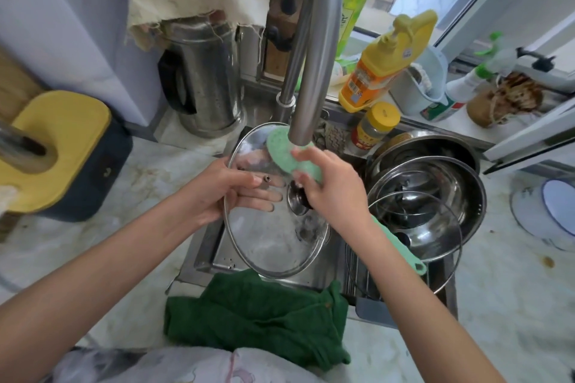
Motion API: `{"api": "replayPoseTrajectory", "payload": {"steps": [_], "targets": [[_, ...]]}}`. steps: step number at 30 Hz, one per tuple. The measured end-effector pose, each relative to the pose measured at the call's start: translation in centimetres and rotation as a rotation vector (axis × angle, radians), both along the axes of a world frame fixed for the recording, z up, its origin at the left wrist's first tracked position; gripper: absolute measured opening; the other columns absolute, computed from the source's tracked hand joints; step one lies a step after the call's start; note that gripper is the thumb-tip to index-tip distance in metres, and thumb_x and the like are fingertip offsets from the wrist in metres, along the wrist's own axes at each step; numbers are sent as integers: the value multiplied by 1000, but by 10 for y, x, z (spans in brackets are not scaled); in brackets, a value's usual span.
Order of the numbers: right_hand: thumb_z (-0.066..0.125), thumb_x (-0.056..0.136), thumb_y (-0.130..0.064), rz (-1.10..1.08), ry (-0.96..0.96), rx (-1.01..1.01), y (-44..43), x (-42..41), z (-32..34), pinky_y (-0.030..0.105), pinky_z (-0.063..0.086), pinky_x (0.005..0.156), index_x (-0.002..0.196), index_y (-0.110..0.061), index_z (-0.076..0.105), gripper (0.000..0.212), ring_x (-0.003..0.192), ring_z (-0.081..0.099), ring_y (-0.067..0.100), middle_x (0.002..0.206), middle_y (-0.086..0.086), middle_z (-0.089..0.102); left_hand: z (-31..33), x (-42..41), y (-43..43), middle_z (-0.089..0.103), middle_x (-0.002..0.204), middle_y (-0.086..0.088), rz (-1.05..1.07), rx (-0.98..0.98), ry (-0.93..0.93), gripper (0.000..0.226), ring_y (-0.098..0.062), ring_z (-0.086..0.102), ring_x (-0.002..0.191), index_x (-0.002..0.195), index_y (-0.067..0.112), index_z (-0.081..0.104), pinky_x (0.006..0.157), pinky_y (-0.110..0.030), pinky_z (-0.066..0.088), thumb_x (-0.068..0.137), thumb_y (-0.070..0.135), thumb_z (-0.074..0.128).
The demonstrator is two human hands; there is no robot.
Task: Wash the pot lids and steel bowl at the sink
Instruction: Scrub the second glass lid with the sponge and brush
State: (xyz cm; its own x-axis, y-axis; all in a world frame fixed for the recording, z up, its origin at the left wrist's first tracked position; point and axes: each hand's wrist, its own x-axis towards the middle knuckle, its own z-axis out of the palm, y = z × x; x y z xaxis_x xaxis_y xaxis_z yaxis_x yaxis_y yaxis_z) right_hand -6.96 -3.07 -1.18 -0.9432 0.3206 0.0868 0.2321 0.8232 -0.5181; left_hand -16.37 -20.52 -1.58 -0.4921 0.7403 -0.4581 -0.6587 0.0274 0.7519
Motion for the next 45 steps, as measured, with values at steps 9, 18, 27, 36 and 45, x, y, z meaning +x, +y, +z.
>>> {"api": "replayPoseTrajectory", "payload": {"steps": [9, 18, 27, 36, 45], "targets": [[60, 90, -27, -131, -42, -16, -3, 0, -2, 36, 47, 68, 120, -32, 59, 30, 90, 62, 29, 100, 2, 64, -3, 9, 5, 71, 100, -24, 1, -21, -10, 52, -34, 72, 82, 118, 8, 59, 65, -38, 61, 67, 0, 57], [62, 87, -26, -53, 17, -44, -9, 5, 4, 39, 51, 68, 117, -32, 61, 30, 90, 63, 28, 104, 1, 66, 0, 7, 4, 72, 100, -22, -21, -33, 29, 48, -34, 72, 83, 116, 7, 61, 67, -38, 61, 68, 0, 56], [63, 86, -24, -11, 38, -66, -20, 10, 1, 37, 49, 66, 118, -31, 61, 32, 89, 62, 27, 102, 0, 65, -1, 7, 3, 71, 100, -23, -32, -49, 37, 46, -36, 72, 85, 113, 5, 62, 65, -38, 61, 68, 0, 57], [61, 90, -30, -127, -63, -129, 1, 1, -7, 31, 45, 58, 114, -32, 59, 25, 78, 61, 23, 101, 4, 69, 1, 5, 1, 70, 102, -25, -26, -47, 26, 53, -35, 72, 83, 118, 11, 62, 64, -38, 61, 67, -1, 58], [62, 89, -37, 57, -52, -309, -2, -2, 4, 35, 46, 54, 103, -38, 57, 15, 56, 56, 17, 80, -4, 67, 5, 1, 1, 72, 94, -22, -17, -54, 86, 36, -34, 73, 79, 107, 8, 64, 63, -39, 61, 80, -14, 54]]}}
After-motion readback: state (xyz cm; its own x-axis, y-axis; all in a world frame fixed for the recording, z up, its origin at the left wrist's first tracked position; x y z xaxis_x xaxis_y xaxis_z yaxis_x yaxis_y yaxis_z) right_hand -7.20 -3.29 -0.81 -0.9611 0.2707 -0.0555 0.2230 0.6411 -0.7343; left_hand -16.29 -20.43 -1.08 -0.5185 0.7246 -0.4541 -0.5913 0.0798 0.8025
